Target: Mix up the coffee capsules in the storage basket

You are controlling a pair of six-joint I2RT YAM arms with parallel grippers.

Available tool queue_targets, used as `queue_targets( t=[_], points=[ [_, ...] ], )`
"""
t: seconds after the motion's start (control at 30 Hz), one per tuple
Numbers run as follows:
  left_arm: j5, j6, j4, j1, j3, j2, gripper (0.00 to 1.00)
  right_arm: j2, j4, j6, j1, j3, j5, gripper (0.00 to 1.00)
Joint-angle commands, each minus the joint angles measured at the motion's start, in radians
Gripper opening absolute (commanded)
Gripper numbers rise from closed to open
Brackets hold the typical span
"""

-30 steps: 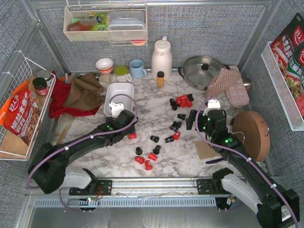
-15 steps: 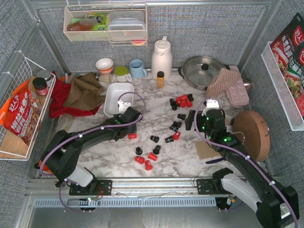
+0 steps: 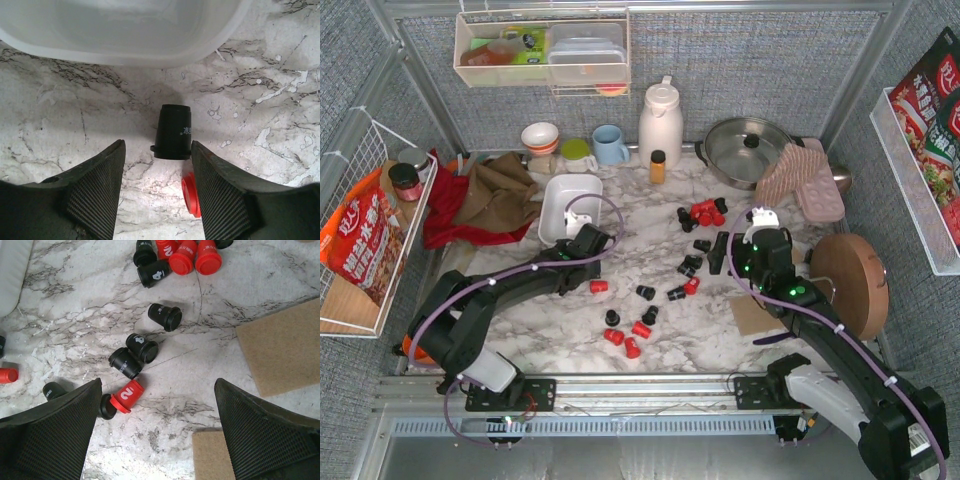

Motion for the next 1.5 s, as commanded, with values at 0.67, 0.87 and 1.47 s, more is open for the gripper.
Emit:
queue_targets(
  t=[0.67, 0.87, 1.47],
  points=[
    [0.133, 0.042, 0.126, 0.063, -0.013, 0.076, 0.56, 0.029, 0.018, 0.016, -0.001, 0.023, -0.026, 0.99],
    [0.145, 0.045, 0.111, 0.070, -0.030, 0.078, 0.56, 0.034, 0.018, 0.018, 0.000, 0.025, -0.027, 0.99],
    [0.214, 0.044, 0.101, 0.083, -0.027, 0.125, 0.54, 0.038, 0.017, 0.018, -0.001, 0.026, -0.029, 0.99]
  ],
)
